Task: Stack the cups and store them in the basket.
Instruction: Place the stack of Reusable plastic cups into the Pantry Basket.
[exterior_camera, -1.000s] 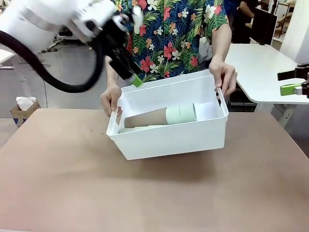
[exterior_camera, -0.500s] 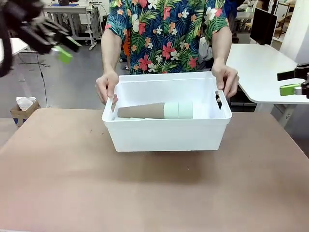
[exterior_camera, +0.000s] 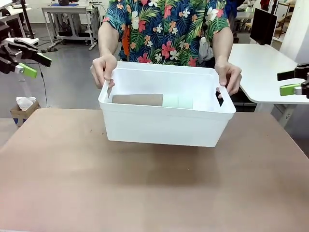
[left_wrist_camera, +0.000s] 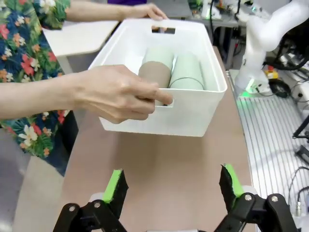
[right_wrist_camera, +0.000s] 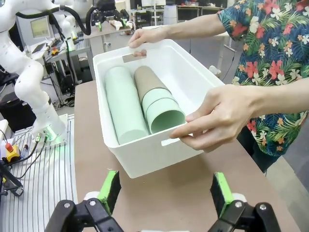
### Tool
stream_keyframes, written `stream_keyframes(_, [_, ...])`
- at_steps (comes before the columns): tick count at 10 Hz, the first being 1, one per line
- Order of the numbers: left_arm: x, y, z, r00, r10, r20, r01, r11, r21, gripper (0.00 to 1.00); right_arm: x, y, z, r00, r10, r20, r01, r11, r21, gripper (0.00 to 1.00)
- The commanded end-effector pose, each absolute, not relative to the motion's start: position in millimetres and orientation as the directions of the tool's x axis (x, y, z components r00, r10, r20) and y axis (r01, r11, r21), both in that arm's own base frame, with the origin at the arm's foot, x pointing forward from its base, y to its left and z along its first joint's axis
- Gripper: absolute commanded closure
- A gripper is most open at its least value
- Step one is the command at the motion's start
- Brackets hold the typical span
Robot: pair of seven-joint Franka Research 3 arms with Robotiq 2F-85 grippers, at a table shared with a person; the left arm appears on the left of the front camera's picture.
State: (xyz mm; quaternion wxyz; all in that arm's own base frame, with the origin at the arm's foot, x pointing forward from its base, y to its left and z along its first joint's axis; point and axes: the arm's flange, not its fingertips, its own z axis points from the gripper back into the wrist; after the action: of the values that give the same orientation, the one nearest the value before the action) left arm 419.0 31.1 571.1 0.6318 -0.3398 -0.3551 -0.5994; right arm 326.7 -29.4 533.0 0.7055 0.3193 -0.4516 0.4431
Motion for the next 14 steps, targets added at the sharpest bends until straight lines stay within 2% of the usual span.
stream_keyframes(1, [416.8, 19.4, 581.2, 0.040, -0.548, 0.835, 0.998, 0.063, -0.007, 0.00, 329.1, -28.6, 534.5, 0.175, 0.322, 0.930, -0.916, 0.400, 0.033, 0.00])
stream_keyframes(14, [416.8, 19.4, 581.2, 0.040, -0.548, 0.835, 0.998, 0.063, -0.007, 0.00, 329.1, -28.6, 534.5, 0.175, 0.322, 0.930, -0.916, 0.400, 0.033, 0.00])
